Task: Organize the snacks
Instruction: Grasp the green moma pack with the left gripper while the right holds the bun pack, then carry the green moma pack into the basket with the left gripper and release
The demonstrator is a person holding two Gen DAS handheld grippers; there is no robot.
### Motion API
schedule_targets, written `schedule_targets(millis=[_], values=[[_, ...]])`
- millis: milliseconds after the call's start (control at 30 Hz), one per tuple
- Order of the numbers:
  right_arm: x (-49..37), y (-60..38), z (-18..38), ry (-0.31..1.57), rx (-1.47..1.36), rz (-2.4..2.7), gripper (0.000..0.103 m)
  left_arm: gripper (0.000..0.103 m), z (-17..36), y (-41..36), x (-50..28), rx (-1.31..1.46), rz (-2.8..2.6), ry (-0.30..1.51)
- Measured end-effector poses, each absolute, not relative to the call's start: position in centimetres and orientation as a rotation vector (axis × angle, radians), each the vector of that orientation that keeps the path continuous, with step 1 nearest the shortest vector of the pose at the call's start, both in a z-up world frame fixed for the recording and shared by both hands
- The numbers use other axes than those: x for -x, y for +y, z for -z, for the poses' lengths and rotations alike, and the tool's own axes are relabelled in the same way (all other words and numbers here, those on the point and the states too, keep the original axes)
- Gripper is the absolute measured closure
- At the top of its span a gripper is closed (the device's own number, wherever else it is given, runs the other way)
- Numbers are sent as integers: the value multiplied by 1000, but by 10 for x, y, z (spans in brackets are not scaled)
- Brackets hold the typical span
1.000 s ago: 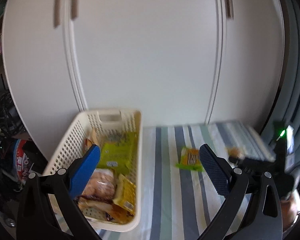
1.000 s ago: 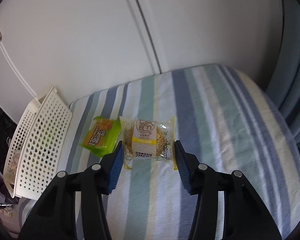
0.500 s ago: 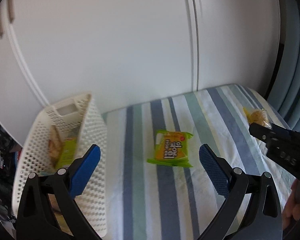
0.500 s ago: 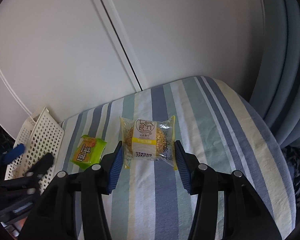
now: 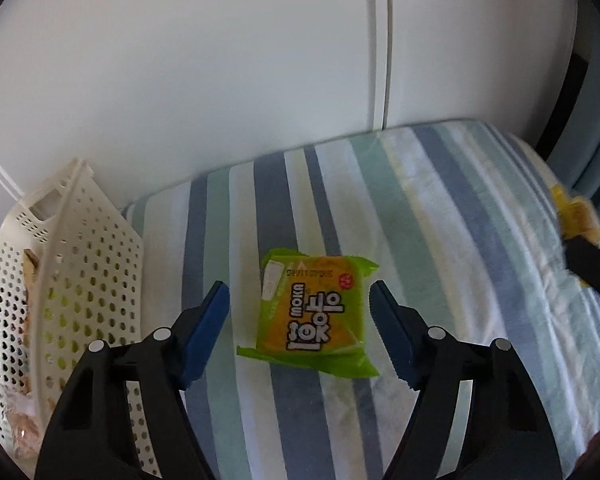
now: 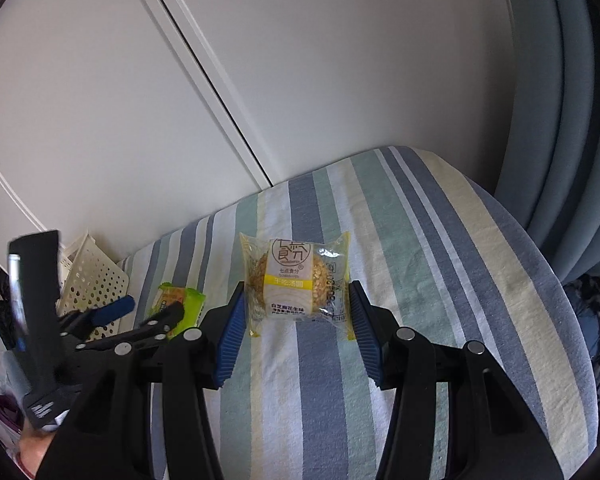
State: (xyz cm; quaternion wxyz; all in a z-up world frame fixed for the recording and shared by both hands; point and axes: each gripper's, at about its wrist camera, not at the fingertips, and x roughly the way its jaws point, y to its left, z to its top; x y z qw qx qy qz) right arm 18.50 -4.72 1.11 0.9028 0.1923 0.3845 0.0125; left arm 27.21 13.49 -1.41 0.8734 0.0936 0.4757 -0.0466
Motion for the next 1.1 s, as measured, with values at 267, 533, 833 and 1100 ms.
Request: schedule_targets(millis=[267,533,833,1100], values=[[-188,-43,-11,797,-394,-42,53,44,39,132,-281,-199,131,1050],[-189,-44,-12,791,-401,-38,53,45,34,140,-275,-146,125,1046],[-186,-42,-16,780,-397,-48,53,45,-21,156,-242,-118,142,939],[-185,-41,-17,778,-392,-52,53,45,-84,191,-213,-73,135,844]])
